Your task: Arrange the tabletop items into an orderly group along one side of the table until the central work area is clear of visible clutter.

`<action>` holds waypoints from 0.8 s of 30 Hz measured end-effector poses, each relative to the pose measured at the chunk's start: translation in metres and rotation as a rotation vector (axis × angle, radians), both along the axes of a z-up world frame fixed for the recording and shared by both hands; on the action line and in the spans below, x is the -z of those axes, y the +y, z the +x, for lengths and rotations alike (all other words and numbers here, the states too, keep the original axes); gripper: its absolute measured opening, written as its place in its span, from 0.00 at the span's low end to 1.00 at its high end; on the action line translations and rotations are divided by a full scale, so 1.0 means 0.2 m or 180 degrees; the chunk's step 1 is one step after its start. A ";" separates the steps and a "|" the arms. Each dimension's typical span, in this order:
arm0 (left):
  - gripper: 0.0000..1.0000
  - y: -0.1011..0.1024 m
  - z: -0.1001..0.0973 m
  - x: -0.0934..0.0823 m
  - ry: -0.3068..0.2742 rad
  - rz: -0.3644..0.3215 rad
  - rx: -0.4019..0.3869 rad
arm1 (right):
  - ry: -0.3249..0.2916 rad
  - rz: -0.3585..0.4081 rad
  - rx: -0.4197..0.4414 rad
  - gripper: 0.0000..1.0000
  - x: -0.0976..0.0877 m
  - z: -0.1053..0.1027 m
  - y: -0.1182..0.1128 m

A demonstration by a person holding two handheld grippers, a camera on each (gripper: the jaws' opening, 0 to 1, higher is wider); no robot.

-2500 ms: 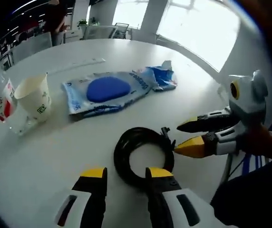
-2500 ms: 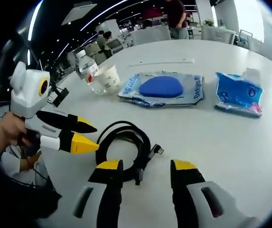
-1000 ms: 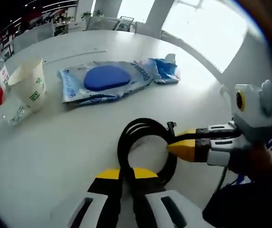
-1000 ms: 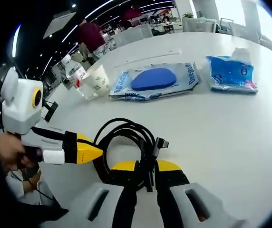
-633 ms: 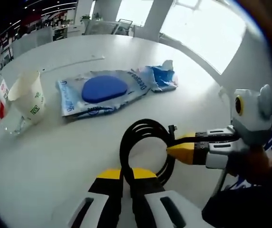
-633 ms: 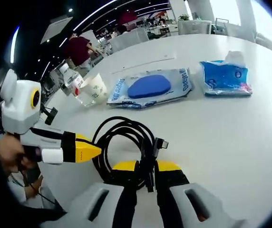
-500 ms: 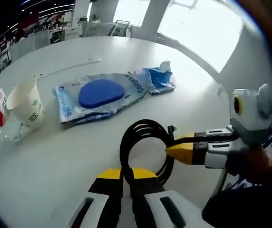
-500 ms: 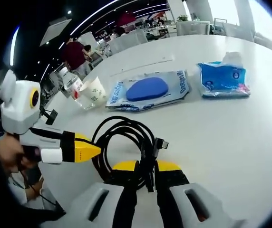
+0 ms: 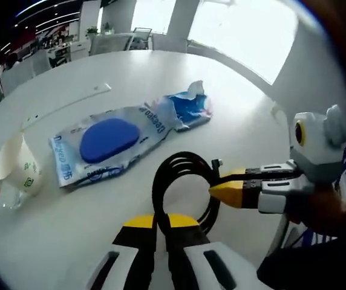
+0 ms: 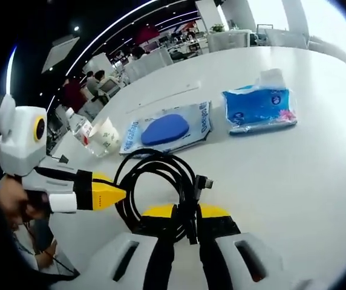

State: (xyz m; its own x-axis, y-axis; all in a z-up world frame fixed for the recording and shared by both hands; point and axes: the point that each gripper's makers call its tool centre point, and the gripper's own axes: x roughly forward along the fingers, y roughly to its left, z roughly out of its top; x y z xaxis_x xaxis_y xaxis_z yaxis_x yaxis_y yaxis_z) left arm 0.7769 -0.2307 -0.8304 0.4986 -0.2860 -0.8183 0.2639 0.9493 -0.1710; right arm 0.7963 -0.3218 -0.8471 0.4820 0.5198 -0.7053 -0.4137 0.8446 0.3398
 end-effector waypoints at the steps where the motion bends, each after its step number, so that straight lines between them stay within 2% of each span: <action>1: 0.03 -0.01 0.01 0.00 0.0004 -0.0001 0.0018 | 0.0006 0.0005 0.0021 0.08 0.00 0.01 -0.01; 12: 0.03 -0.13 0.12 0.01 0.0021 -0.0074 0.0137 | -0.0032 -0.0024 0.0236 0.08 -0.01 0.08 -0.14; 18: 0.03 -0.19 0.17 0.01 0.0029 -0.0134 0.0155 | -0.0090 -0.0106 0.0221 0.08 -0.03 0.16 -0.19; 24: 0.03 -0.23 0.21 0.04 0.0078 -0.0179 0.0117 | -0.0043 -0.0179 0.0143 0.08 0.00 0.20 -0.24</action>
State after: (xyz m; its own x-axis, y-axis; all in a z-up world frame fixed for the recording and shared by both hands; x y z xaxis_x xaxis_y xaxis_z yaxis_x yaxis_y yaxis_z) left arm 0.8190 -0.2772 -0.8384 0.4669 -0.3494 -0.8123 0.2933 0.9278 -0.2305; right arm 0.8369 -0.3694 -0.8466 0.5136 0.4571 -0.7261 -0.3792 0.8801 0.2858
